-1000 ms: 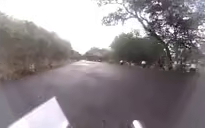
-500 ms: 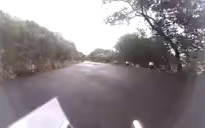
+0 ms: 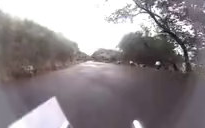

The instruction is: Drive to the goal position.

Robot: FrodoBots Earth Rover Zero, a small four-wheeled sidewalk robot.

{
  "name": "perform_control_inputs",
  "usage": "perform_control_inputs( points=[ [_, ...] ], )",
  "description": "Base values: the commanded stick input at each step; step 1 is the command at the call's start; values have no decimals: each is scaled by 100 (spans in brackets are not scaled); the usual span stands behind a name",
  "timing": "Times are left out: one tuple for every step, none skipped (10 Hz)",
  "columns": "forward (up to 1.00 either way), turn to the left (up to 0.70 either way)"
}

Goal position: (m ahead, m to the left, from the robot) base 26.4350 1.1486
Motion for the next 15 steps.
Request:
perform_control_inputs(
  points=[
    [100, 0],
    [100, 0],
    [100, 0],
    [100, 0],
    [100, 0],
    [100, 0],
    [100, 0],
    [100, 0],
    [100, 0],
    [100, 0],
    [100, 0],
    [100, 0],
    [100, 0],
    [100, 0],
    [100, 0]
  ],
)
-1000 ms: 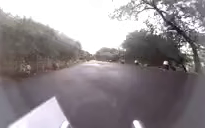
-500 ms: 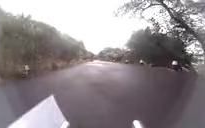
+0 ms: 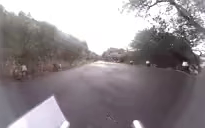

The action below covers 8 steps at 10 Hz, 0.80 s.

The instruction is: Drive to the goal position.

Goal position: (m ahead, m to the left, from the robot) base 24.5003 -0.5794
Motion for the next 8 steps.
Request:
perform_control_inputs(
  points=[
    [100, 0],
    [100, 0],
    [100, 0],
    [100, 0],
    [100, 0],
    [100, 0],
    [100, 0],
    [100, 0]
  ],
)
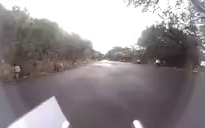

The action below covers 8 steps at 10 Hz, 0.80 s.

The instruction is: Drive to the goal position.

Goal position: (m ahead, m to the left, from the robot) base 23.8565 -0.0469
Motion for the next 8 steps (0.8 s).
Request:
perform_control_inputs(
  points=[
    [100, -16],
    [100, -39],
    [100, -40],
    [100, -40],
    [100, -40],
    [100, -27],
    [100, -8],
    [100, 0]
  ],
)
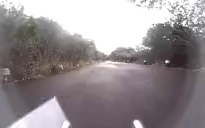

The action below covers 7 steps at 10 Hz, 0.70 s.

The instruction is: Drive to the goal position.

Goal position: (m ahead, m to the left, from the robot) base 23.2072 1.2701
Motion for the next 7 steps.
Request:
perform_control_inputs(
  points=[
    [100, 0],
    [100, 0],
    [100, 0],
    [100, 0],
    [100, 0],
    [100, 0],
    [100, 0]
  ],
)
